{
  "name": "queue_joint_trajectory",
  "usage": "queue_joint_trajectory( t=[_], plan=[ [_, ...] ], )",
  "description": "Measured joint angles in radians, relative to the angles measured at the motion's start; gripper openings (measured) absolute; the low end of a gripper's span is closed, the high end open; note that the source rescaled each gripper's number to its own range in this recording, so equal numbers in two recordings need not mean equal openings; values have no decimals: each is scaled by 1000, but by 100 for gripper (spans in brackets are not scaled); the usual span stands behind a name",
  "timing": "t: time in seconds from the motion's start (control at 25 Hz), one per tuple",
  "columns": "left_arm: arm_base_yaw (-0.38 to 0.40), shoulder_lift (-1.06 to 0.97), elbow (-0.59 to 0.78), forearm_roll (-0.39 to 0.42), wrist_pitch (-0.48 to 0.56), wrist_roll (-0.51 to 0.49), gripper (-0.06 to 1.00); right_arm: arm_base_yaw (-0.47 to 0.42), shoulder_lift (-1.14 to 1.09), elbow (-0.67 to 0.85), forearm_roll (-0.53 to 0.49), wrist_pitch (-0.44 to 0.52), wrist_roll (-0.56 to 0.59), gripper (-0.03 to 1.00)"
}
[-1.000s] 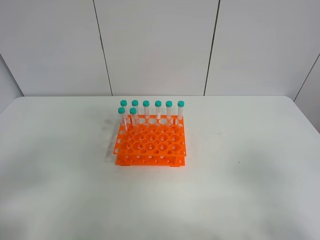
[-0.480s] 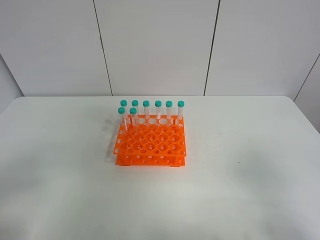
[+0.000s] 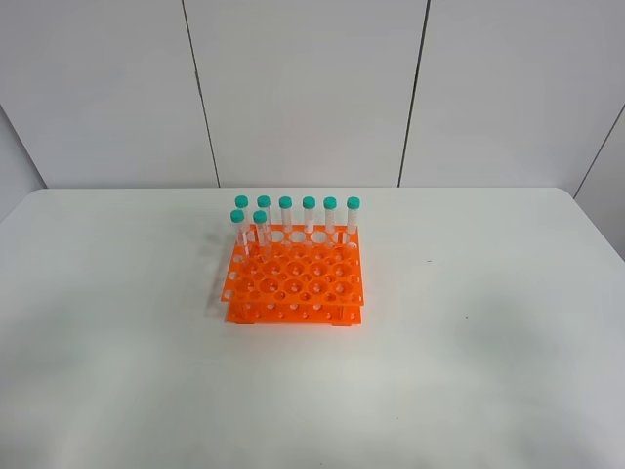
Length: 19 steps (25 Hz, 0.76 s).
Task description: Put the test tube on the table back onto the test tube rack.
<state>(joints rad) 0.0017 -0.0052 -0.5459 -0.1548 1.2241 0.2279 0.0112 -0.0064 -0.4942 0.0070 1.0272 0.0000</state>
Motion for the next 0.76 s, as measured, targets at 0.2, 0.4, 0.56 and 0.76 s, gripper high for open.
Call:
queue_joint_trajectory(
  t=[0.2,0.4,0.56,0.76],
  plan=[
    [0,0,0,0,0,0,34,0,0,0,0,0,0,59],
    [0,0,0,0,-4,13,34,0,0,0,0,0,0,59],
    [0,0,0,0,-63,16,34,0,0,0,0,0,0,59],
    [0,0,0,0,-77,16,34,0,0,0,0,0,0,59]
  ],
)
